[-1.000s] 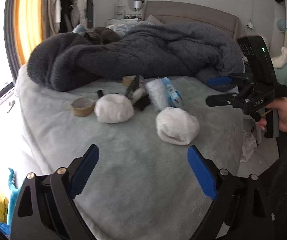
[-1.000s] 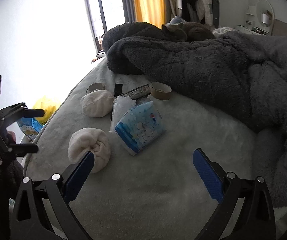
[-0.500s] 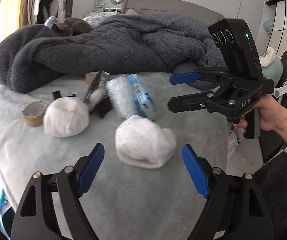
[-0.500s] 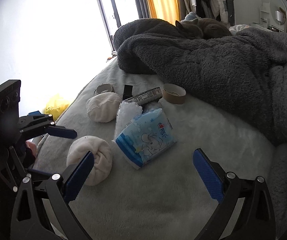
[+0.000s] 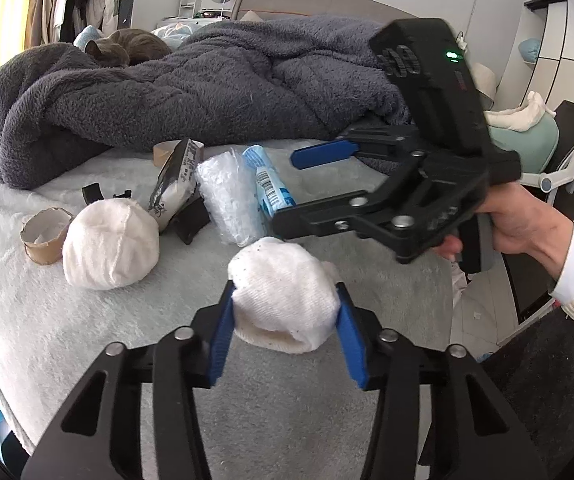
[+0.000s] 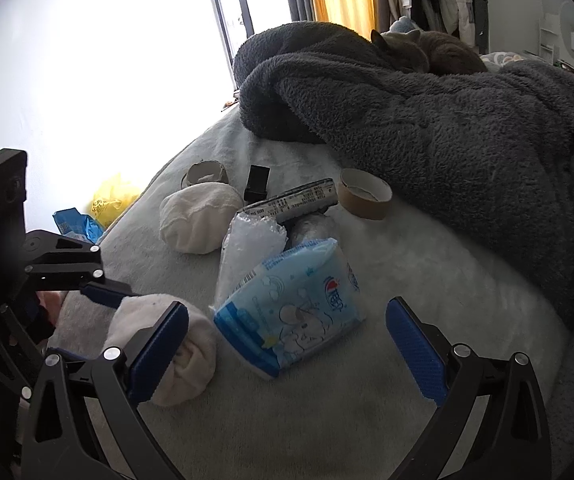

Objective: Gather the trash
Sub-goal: 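Move the right tool toward the blue-and-white wet-wipe pack on the bed, then grasp the wet-wipe pack with the right tool while the left tool grasps a white tissue ball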

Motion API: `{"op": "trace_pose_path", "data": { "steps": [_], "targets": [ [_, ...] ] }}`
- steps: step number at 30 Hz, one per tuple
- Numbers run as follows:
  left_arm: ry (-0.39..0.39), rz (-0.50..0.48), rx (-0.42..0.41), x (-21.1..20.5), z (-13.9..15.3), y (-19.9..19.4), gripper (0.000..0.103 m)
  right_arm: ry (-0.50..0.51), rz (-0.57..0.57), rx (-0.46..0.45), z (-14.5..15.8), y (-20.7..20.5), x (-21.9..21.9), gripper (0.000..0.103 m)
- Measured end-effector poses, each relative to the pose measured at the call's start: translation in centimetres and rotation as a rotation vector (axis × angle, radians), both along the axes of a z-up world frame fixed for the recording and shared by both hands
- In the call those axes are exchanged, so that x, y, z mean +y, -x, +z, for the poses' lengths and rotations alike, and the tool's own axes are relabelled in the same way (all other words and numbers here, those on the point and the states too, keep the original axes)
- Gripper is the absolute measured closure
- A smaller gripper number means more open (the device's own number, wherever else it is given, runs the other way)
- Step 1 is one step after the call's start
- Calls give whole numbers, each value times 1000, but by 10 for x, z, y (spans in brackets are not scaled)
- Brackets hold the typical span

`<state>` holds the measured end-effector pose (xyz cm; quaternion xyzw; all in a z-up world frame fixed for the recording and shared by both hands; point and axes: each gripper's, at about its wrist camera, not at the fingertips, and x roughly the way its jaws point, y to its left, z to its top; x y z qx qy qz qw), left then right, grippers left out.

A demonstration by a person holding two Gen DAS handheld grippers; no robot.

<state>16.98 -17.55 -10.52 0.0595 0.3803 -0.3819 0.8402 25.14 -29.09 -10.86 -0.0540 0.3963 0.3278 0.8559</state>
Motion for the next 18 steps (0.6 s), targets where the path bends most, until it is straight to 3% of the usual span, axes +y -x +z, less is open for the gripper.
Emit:
{"op": "trace_pose_path", "data": {
  "steps": [6,11,18],
  "targets": [
    [11,-16,-7,14,4,6,60,3,-4,8,-3,-9,9,4],
    [14,3,-18,30,7,8,60,21,-8,29,-6,-19,16,26],
    [60,81,-31,69,18,7,60,51,-41,31,-2,-16,17,40]
  ]
}}
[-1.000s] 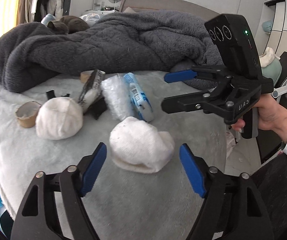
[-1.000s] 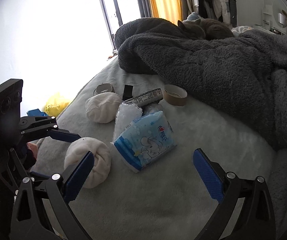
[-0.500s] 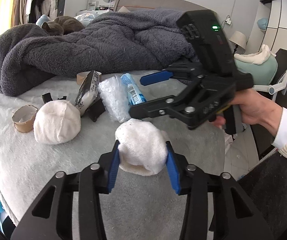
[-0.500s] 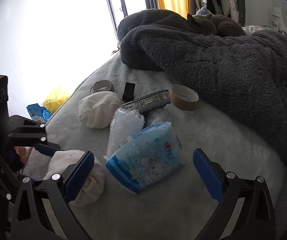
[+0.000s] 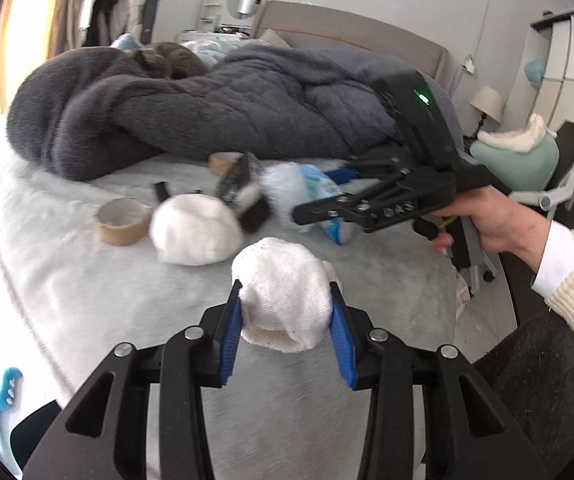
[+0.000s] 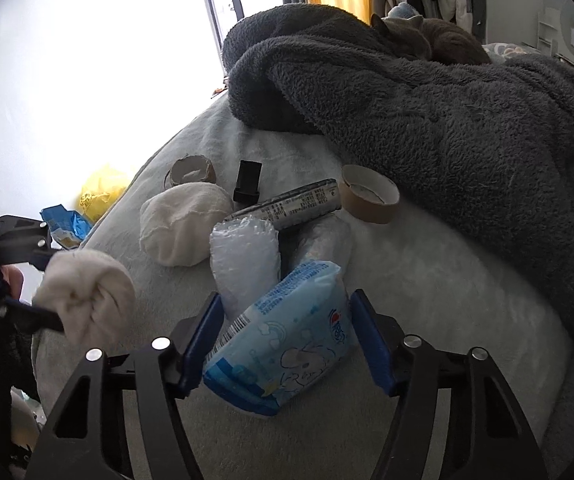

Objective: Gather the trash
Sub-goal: 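Grasp the wet-wipe pack with the right tool while the left tool grasps a white tissue ball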

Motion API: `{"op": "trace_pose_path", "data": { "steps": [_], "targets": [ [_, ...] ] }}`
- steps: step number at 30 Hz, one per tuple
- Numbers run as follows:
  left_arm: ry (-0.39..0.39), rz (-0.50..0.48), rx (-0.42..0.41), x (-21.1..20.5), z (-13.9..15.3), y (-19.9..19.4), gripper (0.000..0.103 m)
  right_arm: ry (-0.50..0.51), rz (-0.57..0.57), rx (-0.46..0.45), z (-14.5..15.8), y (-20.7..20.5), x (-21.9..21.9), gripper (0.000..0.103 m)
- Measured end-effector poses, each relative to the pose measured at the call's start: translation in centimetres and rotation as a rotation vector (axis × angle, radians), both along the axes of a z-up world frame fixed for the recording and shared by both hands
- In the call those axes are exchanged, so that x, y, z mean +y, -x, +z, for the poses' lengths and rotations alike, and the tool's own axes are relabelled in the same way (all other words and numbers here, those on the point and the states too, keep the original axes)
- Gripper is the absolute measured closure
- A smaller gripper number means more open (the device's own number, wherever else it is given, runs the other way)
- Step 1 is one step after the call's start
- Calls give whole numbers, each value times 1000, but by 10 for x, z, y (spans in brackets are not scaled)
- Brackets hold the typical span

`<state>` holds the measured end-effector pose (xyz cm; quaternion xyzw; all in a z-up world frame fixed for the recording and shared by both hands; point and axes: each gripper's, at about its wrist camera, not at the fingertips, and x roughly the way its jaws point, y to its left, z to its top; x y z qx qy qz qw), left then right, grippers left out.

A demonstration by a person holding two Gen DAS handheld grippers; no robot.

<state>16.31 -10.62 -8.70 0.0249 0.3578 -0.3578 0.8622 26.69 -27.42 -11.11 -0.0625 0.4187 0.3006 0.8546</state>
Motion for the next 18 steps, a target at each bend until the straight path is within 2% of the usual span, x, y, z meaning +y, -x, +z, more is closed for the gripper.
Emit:
{"op": "trace_pose_path", "data": {
  "steps": [4,13,18],
  "targets": [
    [25,57,-10,21,7,0,60,13,-65,-3,3,8,-5,48],
    [52,161,-24,69,23,2,60,59,-171,30,2,33,-13,51],
    [49,214,-29,89,28,4,60,87,-268,51,0,44,-17,76]
  ]
}}
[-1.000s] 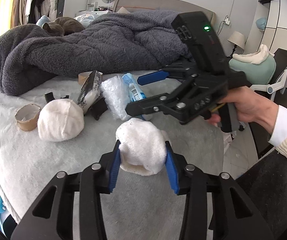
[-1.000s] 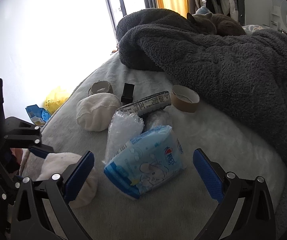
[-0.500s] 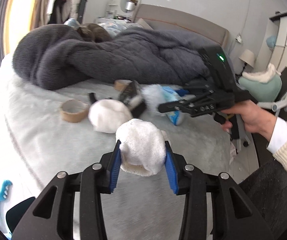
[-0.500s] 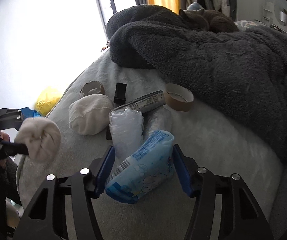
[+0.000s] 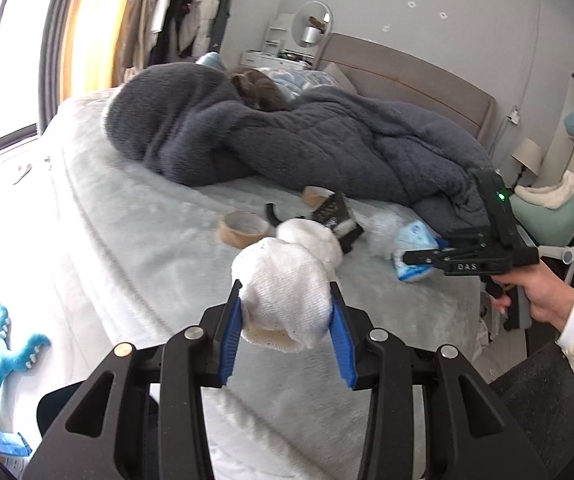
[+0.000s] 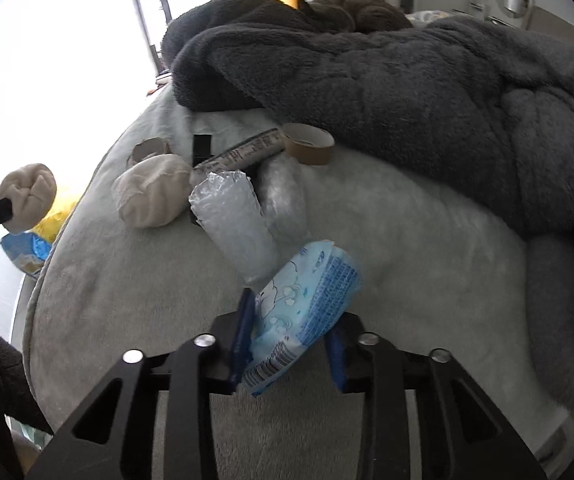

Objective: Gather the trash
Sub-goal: 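Grasp the wet-wipe pack with the right tool while the left tool grasps a white tissue ball, then carry both items over the black bin and open both tools to drop them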

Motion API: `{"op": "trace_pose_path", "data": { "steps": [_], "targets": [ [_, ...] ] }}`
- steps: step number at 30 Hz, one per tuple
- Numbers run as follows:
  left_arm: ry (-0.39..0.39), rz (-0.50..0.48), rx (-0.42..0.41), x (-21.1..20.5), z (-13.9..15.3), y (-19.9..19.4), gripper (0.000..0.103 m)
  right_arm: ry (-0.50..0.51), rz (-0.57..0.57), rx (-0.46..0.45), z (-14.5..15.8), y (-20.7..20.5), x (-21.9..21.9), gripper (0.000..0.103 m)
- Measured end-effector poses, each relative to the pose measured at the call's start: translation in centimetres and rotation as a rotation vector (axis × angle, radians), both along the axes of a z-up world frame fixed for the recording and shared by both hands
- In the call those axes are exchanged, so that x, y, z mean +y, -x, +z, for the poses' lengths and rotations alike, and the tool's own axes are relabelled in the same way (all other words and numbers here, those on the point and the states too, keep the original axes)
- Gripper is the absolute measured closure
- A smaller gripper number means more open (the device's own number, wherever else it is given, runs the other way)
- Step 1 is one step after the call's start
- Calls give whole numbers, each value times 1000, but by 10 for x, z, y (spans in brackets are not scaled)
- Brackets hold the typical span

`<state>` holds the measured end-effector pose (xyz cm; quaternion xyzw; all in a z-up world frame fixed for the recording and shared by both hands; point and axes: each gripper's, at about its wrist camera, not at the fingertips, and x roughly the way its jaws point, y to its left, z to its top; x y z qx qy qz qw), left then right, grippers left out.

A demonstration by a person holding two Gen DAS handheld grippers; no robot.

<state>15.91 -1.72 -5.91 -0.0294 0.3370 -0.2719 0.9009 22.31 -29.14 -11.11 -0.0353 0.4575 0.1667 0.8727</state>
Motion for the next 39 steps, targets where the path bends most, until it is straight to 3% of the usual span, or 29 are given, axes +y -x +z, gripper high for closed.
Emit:
{"op": "trace_pose_path", "data": {
  "steps": [6,11,16,19,29,34,39],
  "targets": [
    [-19,60,10,22,1,2,60,-42,-161,-43,12,12,-7,88],
    [-55,111,42,41,-7,3,60,17,-191,-121,29,21,13,90],
    [-82,170,87,66,-21,4,60,165,-223,-250,51,25,44,92],
    [-88,217,117,90,-33,6,60,171,-234,-314,63,26,59,92],
    [-137,320,256,153,-76,13,60,104,-95,-434,90,34,130,92],
    [-144,342,335,175,-100,17,60,38,-15,-436,92,42,175,92],
    [-147,340,430,189,-123,20,60,-26,95,-383,83,47,230,92]
  ]
}}
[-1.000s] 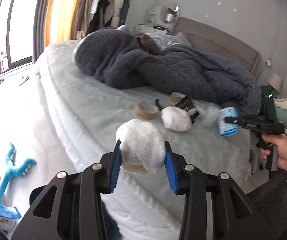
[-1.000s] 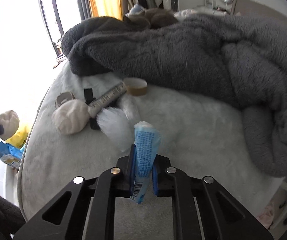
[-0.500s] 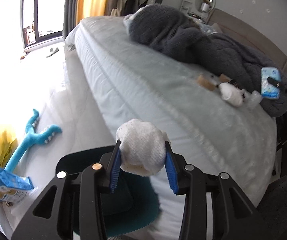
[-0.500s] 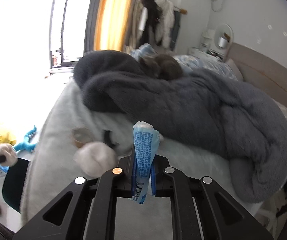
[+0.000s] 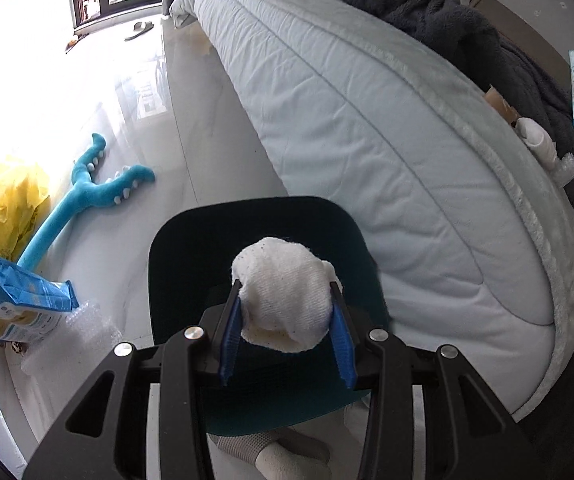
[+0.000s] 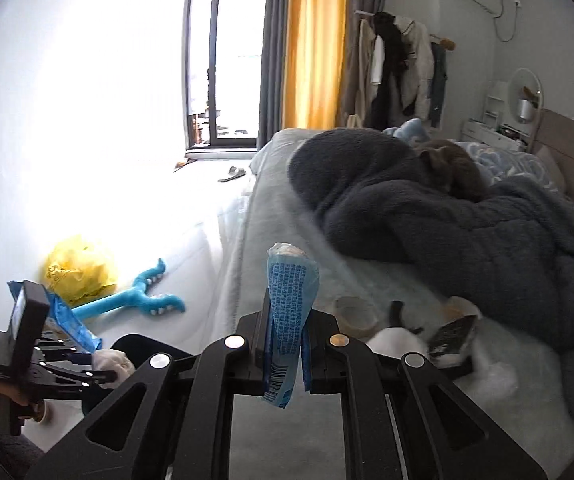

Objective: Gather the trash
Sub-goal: 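Carry both items over the black bin and open both tools to drop them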

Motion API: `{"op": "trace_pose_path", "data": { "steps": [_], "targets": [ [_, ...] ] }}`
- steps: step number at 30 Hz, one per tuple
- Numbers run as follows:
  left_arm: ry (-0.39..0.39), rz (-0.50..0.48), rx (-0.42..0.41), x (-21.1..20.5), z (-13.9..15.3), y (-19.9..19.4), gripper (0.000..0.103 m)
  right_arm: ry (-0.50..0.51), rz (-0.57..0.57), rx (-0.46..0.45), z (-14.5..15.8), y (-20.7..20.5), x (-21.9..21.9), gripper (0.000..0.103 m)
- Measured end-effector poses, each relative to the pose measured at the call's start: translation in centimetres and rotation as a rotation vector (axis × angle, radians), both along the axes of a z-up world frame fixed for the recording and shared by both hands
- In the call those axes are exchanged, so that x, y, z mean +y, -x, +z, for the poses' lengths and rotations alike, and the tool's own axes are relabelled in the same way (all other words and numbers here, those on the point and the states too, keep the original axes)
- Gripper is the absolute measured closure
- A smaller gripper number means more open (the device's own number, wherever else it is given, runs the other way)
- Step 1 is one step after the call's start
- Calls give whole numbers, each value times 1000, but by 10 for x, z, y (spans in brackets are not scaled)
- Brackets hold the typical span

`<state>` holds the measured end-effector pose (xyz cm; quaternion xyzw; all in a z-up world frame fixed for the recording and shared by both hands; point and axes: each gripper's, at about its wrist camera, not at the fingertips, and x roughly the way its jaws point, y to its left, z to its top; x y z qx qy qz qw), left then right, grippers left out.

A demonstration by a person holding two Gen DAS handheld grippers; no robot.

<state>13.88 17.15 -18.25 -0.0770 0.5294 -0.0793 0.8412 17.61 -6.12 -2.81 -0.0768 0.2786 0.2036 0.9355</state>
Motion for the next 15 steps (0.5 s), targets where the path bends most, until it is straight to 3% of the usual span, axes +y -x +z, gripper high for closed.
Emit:
{"op": "trace_pose_path", "data": {
  "steps": [7,15],
  "targets": [
    [-1,21,104,15,-27,3,60,-44,112,113,-25,9,59,92],
    [20,50,156,25,-34,10,53,39,203,255,-70,18,124,92]
  ]
}}
